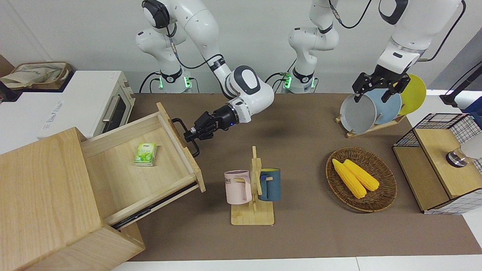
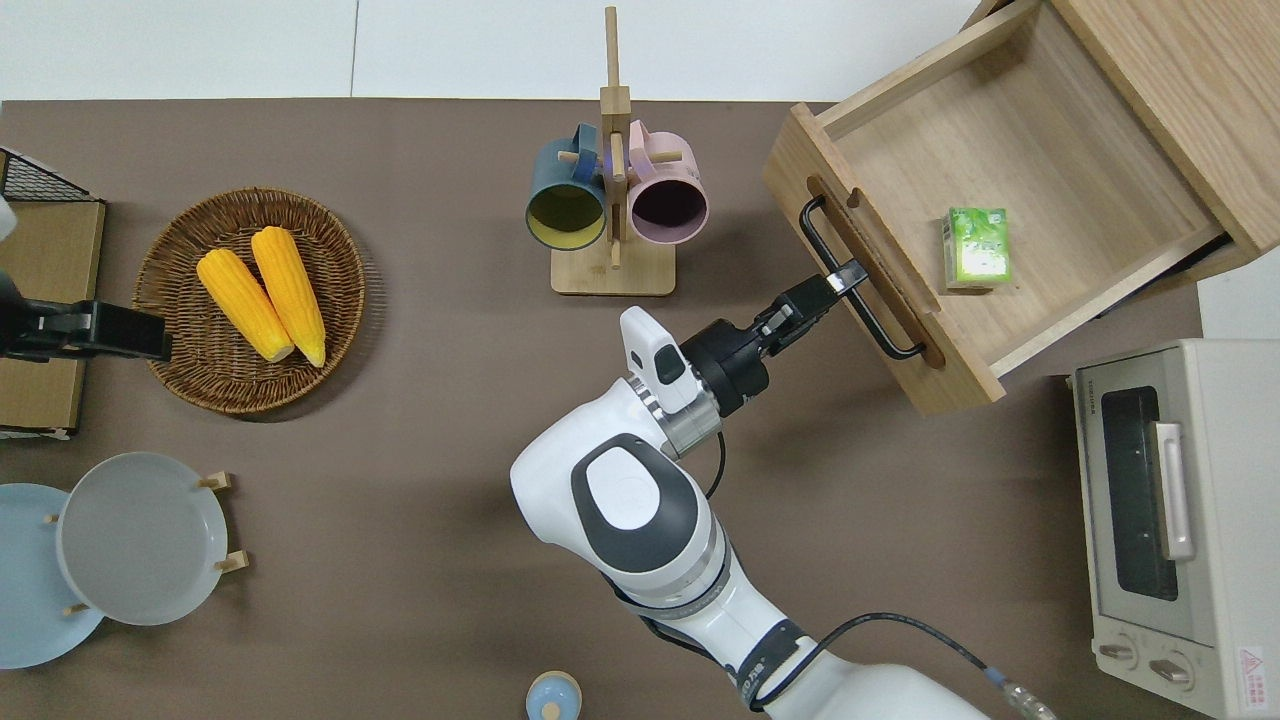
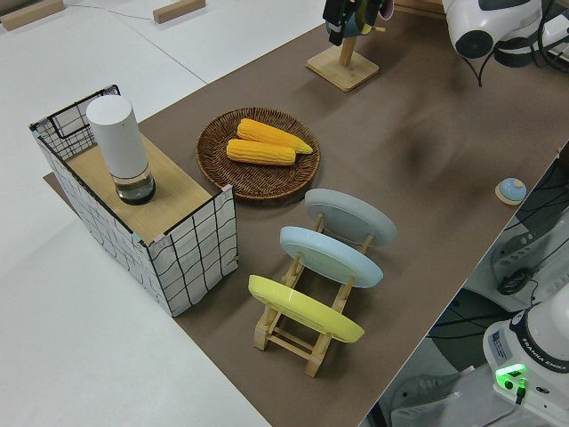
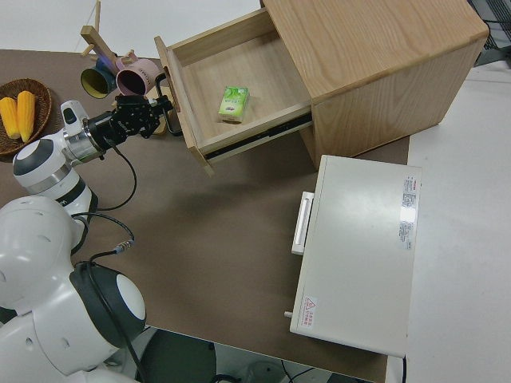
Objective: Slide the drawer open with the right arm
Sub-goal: 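Pull the handle toward the robot with the right gripper, sliding the drawer out, then open the right gripper and back it off the drawer handle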
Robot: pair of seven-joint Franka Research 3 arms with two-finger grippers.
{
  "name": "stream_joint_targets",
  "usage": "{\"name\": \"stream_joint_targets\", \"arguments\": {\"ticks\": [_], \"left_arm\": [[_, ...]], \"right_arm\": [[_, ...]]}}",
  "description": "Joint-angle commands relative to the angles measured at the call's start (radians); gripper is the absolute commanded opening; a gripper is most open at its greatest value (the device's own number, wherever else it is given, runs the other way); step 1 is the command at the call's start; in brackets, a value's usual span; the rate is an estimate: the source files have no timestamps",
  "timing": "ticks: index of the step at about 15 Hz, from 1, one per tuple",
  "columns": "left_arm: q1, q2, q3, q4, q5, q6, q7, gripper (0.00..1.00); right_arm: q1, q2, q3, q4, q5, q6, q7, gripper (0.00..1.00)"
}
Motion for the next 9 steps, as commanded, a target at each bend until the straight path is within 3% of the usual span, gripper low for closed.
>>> {"name": "stream_joint_targets", "arguments": {"ticks": [1, 7, 8, 9], "left_arm": [[-0.017, 0.013, 0.017, 0.020, 0.012, 0.000, 0.008, 1.00], [-0.017, 0.013, 0.017, 0.020, 0.011, 0.000, 0.008, 1.00], [-0.017, 0.013, 0.017, 0.020, 0.011, 0.000, 0.008, 1.00], [-0.017, 0.013, 0.017, 0.020, 0.011, 0.000, 0.008, 1.00]], "right_arm": [[0.030, -0.009, -0.002, 0.035, 0.029, -0.040, -0.069, 0.090], [0.042, -0.006, -0.004, 0.035, 0.031, -0.042, -0.063, 0.117], [0.041, -0.005, -0.004, 0.035, 0.029, -0.040, -0.063, 0.142], [0.040, -0.003, -0.004, 0.035, 0.029, -0.040, -0.060, 0.227]]}}
